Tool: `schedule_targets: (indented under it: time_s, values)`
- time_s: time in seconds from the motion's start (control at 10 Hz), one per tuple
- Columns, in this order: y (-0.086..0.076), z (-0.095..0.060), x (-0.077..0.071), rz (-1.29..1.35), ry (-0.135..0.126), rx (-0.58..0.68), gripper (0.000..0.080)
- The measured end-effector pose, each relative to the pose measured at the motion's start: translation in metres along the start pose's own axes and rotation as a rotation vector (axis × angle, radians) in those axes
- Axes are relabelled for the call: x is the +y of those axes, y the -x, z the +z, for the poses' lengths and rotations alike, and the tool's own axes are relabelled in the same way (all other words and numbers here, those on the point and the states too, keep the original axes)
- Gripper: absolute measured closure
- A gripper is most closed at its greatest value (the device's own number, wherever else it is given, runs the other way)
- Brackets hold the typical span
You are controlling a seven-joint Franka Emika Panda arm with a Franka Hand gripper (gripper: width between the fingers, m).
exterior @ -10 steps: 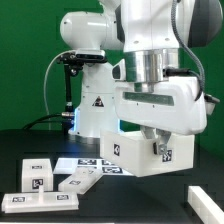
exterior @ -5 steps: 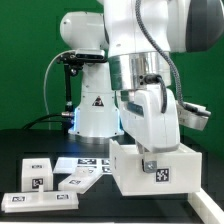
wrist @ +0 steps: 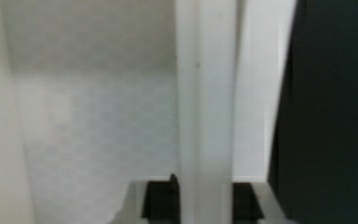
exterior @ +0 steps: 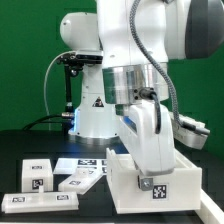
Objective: Assemble cabinet
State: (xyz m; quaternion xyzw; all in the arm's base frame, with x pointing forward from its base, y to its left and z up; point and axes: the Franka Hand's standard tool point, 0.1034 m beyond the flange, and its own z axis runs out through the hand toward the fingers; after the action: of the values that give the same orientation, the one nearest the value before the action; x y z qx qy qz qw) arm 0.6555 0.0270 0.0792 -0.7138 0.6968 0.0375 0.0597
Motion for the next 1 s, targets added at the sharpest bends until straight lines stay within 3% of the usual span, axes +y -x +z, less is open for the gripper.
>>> schedule_targets:
  time_s: [0.4,0.7,0.8,1.0]
  values:
    - [0.002,0.007,0.002,0.013,0.003,0.007,0.0709]
    - [0.022,0.029,-0.006,0.068,0.067,-0.003,0.0709]
    - [0.023,0.031,-0.007,0.089,0.080,0.011,0.0709]
    - [0.022,0.033,-0.006,0.077,0.082,0.011,0.0709]
